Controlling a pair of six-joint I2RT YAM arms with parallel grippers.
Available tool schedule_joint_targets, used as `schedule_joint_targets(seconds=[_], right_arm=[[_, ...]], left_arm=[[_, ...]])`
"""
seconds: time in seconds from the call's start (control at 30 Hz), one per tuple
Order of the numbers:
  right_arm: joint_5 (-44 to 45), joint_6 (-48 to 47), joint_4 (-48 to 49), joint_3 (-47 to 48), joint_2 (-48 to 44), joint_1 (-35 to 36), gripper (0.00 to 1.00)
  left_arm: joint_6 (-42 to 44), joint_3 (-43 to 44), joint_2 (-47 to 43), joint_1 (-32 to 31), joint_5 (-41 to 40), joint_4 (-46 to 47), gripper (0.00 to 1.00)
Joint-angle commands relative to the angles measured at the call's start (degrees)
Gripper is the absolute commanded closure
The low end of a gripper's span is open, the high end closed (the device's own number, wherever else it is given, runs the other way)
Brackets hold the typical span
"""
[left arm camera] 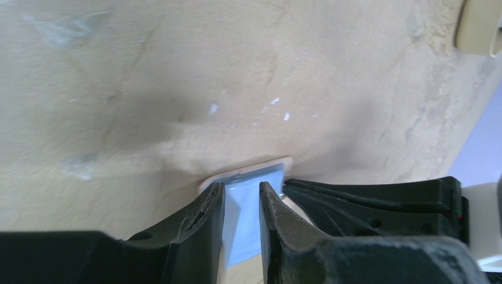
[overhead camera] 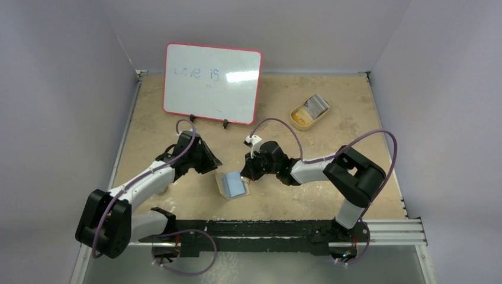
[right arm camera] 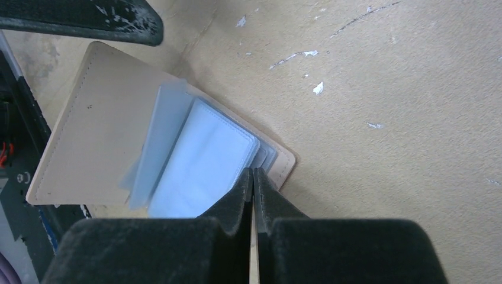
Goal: Put the credit cards into the card holder
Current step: Close the card holder at the center of the board.
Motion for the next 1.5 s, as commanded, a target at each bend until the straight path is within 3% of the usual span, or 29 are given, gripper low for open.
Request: schedule_joint_targets(seconds=[0.0, 0.1, 0.2, 0.33, 0.5, 0.63, 0.83, 1.47], right_arm=[[1.34, 3.36, 6.48, -2.47, -2.91, 0.1, 1.0], [2.55, 4.12, 7.65, -3.83, -3.67, 0.04, 1.0], [3.53, 4.91, 8.15, -4.61, -4.03, 0.05, 1.0], [4.48, 6.0, 8.83, -5.46, -4.41, 0.07, 1.0], [4.32, 7.24, 9.5, -5.08, -3.1, 0.05, 1.0], [2.48, 9.83, 15.14, -6.85, -2.52, -0.04, 1.0], [2.0, 9.11, 18.1, -7.42, -3.72, -0.08, 1.0], [4.9, 13.85, 32.49, -15.39, -6.29, -0.17, 1.0]], left_arm=[[2.69, 3.14, -3.98, -0.29, -10.15, -9.5, 0.71], [4.22, 4.62, -5.07, -0.46, -18.18, -16.82, 0.67], [3.96, 5.88, -5.07, -1.45, -20.13, -19.37, 0.66], [3.99, 8.19, -3.69, -1.72, -19.82, -23.85, 0.77], [1.77, 2.65, -5.68, -1.78, -8.93, -17.13, 0.92], [-3.19, -2.26, -5.81, -2.89, 5.67, -4.05, 0.92], [-5.77, -4.02, -3.77, -4.24, 11.86, 6.12, 0.89], [-0.23, -1.43, 6.68, -7.56, 4.43, 4.38, 0.86]])
